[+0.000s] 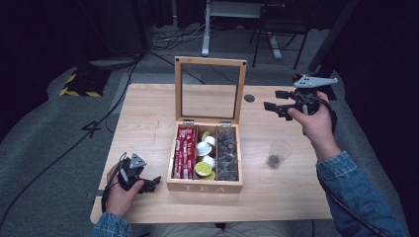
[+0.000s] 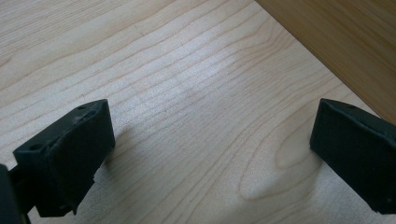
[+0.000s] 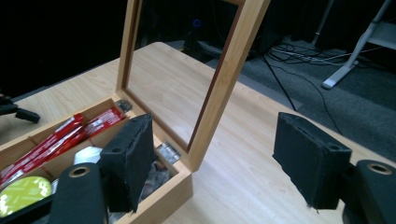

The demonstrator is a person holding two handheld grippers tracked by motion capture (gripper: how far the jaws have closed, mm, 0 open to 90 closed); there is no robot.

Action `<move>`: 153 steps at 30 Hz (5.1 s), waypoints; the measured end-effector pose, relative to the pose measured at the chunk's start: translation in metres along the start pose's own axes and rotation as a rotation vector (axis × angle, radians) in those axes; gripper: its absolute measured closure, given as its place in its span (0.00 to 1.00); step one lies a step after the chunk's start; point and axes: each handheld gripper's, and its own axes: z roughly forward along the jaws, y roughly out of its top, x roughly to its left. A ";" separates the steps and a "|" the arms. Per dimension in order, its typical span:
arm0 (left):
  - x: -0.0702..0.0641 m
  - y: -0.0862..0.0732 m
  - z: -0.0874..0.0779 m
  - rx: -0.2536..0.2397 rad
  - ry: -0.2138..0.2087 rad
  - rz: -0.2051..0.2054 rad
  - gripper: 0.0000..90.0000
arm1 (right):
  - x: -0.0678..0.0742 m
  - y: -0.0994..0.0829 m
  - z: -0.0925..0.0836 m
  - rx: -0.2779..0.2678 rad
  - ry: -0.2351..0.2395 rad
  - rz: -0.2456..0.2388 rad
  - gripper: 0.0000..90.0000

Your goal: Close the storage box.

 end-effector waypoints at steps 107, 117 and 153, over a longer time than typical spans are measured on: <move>0.003 0.001 0.000 0.005 -0.009 0.014 0.00 | 0.061 0.025 0.019 0.004 0.229 -0.166 0.68; 0.003 0.001 0.000 0.006 -0.008 0.015 0.00 | 0.081 -0.001 0.012 0.018 0.263 -0.182 0.62; 0.003 0.001 0.000 0.004 -0.010 0.012 0.00 | 0.143 -0.073 0.011 0.075 0.150 -0.387 0.41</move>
